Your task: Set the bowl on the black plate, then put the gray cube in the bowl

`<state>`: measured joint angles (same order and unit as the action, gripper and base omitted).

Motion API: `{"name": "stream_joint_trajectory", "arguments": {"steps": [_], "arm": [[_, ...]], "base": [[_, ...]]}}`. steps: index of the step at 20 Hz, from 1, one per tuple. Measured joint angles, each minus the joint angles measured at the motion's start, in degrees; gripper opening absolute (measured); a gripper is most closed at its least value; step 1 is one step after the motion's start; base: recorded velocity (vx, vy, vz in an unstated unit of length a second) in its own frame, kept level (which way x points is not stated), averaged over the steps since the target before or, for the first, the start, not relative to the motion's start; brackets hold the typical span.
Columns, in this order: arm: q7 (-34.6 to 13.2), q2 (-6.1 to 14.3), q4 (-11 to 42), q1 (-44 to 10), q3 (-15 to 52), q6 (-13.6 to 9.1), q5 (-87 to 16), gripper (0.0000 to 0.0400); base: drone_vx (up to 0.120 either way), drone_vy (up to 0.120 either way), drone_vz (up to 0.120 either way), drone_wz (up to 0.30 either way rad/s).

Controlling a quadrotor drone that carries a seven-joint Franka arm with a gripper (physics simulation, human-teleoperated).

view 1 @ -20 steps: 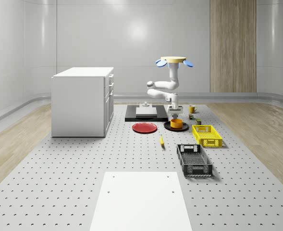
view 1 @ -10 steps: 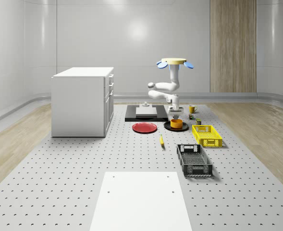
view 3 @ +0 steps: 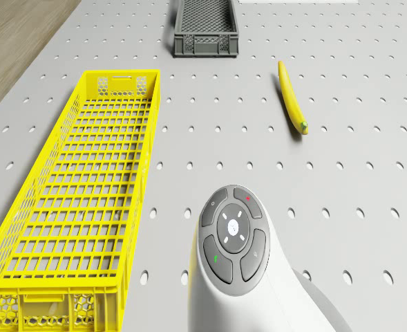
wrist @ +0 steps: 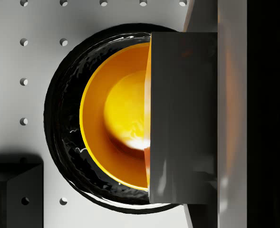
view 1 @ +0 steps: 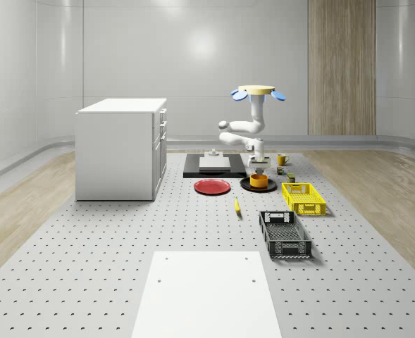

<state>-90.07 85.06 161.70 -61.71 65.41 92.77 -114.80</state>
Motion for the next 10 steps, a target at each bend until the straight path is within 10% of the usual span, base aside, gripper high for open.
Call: {"name": "stream_joint_trajectory", "arguments": {"steps": [10], "arm": [[0.22,0.23,-1.23,-0.20,-4.63,2.11,-4.28,0.0251]], "base": [[0.000,0.000,0.000,0.000]]}}
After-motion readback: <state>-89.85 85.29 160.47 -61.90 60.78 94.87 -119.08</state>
